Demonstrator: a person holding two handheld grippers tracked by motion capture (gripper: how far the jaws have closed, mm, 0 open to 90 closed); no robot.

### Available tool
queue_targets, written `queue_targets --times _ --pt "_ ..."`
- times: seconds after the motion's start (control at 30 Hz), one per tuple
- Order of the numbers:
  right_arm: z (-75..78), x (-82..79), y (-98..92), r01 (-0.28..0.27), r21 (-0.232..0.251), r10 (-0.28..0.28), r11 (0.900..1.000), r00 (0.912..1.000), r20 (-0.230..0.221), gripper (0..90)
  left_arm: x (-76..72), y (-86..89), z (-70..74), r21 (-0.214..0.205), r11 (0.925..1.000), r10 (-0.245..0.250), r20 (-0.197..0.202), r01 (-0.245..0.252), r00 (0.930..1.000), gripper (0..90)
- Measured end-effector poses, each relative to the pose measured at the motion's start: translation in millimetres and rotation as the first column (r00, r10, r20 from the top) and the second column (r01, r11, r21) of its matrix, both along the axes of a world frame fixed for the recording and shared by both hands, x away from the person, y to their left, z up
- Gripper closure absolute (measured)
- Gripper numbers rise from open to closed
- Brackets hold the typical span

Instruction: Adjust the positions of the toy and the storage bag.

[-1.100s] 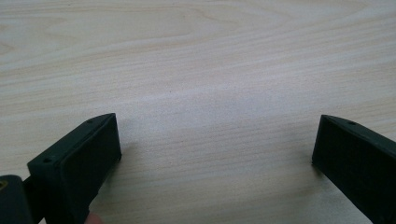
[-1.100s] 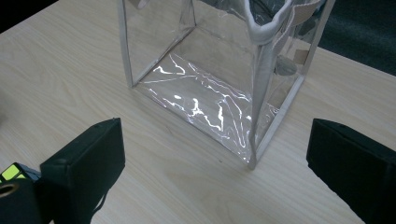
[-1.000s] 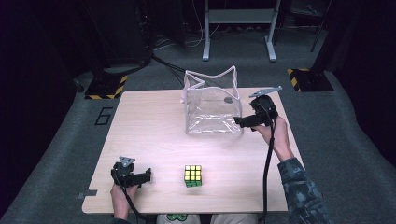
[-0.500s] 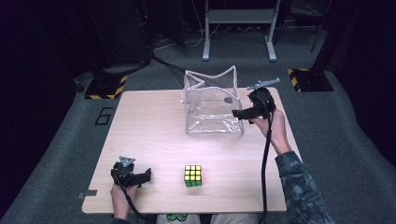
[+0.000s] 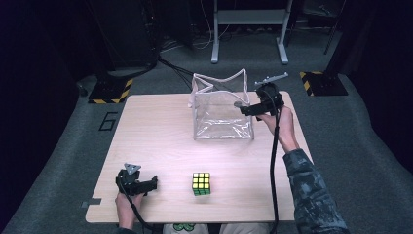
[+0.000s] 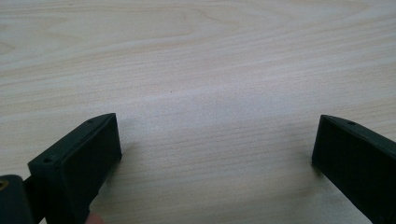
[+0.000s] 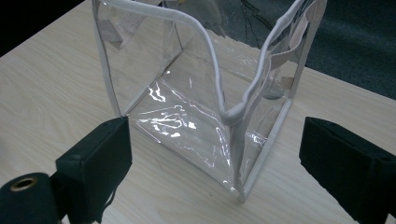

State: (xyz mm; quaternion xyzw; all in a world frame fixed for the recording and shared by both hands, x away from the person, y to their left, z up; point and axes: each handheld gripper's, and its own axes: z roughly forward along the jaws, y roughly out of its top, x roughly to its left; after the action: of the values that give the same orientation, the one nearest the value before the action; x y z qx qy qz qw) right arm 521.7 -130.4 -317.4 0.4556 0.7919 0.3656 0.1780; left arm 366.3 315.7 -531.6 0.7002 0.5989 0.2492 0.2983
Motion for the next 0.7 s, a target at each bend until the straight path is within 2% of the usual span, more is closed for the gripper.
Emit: queue_targets --times 0.17,0.37,0.43,0.47,0.57,0.7 --pt "3.9 11.5 3.0 0.013 -0.017 -0.012 0.9998 0.9999 0.007 9.0 0.1 0.1 0.0 0.001 1.0 0.002 0.002 -0.002 1.0 1.1" --pt "9.9 29.6 10.0 0.044 0.001 -0.044 0.999 0.999 -0.005 13.4 0.1 0.1 0.0 0.0 1.0 0.002 0.002 -0.002 1.0 1.1" --pt "12.1 35.5 13.8 0.055 -0.012 -0.055 0.9984 0.9985 0.003 14.3 0.1 0.1 0.0 0.001 1.0 0.002 0.002 -0.002 1.0 1.1" --pt "12.9 38.3 16.1 0.065 -0.008 -0.065 0.9978 0.9979 -0.007 14.6 0.1 0.1 0.0 0.001 1.0 0.001 0.001 -0.001 1.0 1.1" --pt "14.0 47.1 21.0 0.089 -0.019 -0.089 0.9959 0.996 -0.009 20.1 0.1 0.1 -0.1 0.0 1.0 0.001 0.002 -0.001 1.0 1.1" --pt "12.8 55.4 26.1 0.117 -0.031 -0.118 0.9926 0.9929 -0.019 22.7 0.1 0.1 0.0 0.001 1.0 0.002 0.001 -0.002 1.0 1.1"
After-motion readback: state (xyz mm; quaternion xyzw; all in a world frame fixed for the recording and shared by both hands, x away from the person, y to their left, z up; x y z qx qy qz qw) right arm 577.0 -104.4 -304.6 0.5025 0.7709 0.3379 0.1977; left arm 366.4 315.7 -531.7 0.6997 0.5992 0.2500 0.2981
